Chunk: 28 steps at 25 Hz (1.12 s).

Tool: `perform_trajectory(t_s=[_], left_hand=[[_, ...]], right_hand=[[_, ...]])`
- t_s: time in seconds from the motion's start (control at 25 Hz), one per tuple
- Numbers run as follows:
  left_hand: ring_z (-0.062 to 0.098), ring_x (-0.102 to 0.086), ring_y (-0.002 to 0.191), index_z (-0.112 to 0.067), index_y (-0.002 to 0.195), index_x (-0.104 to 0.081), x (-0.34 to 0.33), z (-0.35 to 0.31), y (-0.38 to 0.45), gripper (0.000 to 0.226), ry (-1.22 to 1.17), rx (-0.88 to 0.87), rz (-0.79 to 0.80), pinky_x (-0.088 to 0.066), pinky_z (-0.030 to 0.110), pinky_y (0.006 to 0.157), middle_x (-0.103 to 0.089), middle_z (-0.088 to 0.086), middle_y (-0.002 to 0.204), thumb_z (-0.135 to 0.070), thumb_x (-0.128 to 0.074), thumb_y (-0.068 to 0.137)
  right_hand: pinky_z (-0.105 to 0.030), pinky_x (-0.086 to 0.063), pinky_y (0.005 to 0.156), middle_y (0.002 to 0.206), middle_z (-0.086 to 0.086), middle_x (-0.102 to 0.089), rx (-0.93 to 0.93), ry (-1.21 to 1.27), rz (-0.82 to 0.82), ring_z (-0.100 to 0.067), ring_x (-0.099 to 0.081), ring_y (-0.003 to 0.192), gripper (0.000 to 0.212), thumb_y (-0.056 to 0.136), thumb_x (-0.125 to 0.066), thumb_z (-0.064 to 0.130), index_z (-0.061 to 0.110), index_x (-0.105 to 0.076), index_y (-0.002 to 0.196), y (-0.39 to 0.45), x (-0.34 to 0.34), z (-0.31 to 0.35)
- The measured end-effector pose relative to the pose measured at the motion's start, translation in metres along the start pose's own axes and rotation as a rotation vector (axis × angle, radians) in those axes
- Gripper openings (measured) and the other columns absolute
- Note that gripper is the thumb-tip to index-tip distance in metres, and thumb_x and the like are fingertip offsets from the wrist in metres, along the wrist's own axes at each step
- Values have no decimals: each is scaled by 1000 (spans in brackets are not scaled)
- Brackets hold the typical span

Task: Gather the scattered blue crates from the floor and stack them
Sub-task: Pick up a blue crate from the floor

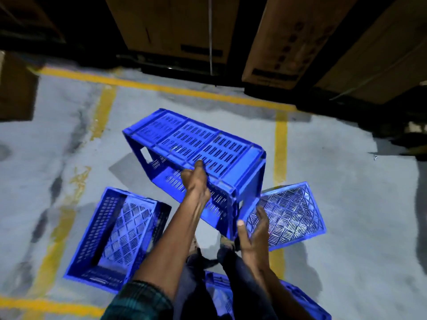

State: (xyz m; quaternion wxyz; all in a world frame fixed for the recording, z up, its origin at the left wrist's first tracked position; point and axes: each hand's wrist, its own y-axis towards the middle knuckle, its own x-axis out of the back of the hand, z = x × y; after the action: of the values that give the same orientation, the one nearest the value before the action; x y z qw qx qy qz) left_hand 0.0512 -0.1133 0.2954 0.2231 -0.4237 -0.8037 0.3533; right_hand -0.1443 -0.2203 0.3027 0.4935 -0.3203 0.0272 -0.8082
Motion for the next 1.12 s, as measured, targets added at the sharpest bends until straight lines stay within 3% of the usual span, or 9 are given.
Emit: perform_trajectory(t_s=[0.16,0.28,0.36,0.56,0.72,0.8,0.92,1.0,1.12], left_hand=[[19,-45,68,-9,83,-49,4,-40,-49,14,-82,0,19,-41,32,60,-52,5,79,-13,-59,92],[20,-54,85,0,108,-55,12,-49,-73,21,-113,25,60,-49,38,79,-57,9,99,-11,-60,91],[20,-54,86,-3,106,-54,17,-50,-84,18,-106,14,86,-46,36,75,-56,9,100,-11,-59,91],[18,-57,64,-9,99,-49,35,-63,-90,11,-188,20,258,-49,28,51,-57,8,80,-17,-56,96],[31,-70,87,-18,124,-49,83,-68,-83,47,-97,16,412,-62,44,66,-65,12,103,-56,-43,97],[32,-71,77,-16,112,-54,116,-60,-69,52,-4,-76,296,-59,43,62,-70,17,96,-61,-34,97],[31,-71,75,-14,95,-59,171,-37,-29,46,279,-308,-8,-59,41,63,-72,15,88,-58,-48,90],[35,-67,96,-13,109,-56,196,-28,-2,40,508,-358,-150,-55,45,82,-70,16,102,-44,-63,84],[42,-51,120,-3,134,-41,211,-33,18,68,569,-423,-178,-43,48,98,-50,24,131,-29,-74,81]], right_hand=[[-30,-43,101,123,-1,-55,148,-128,-33,-15,-50,120,56,84,-63,53,15,-51,124,-5,6,44],[-36,-49,76,87,-9,-57,231,-289,-101,-28,-51,98,41,87,-59,50,9,-57,87,-8,5,61],[-37,-46,63,73,-12,-51,245,-273,-201,-31,-53,84,44,87,-56,47,6,-53,71,-13,1,64],[-36,-29,54,60,-11,-50,231,-205,-357,-31,-51,57,46,85,-59,48,9,-54,60,-22,-1,87],[-30,-23,51,55,-3,-42,325,-264,-291,-26,-44,49,36,83,-61,45,24,-45,59,-25,12,114],[-31,-27,49,50,0,-38,308,-250,-285,-23,-42,47,44,83,-64,43,25,-35,56,-28,19,131],[-33,-29,48,42,3,-31,225,-161,-300,-14,-34,41,55,85,-67,44,21,-30,51,-33,35,149],[-33,-25,48,42,4,-28,185,-87,-313,-13,-28,40,56,85,-67,44,19,-29,51,-29,51,156],[-30,-24,49,51,-3,-29,169,58,-263,-13,-25,44,48,83,-65,47,19,-37,57,-23,71,163]])
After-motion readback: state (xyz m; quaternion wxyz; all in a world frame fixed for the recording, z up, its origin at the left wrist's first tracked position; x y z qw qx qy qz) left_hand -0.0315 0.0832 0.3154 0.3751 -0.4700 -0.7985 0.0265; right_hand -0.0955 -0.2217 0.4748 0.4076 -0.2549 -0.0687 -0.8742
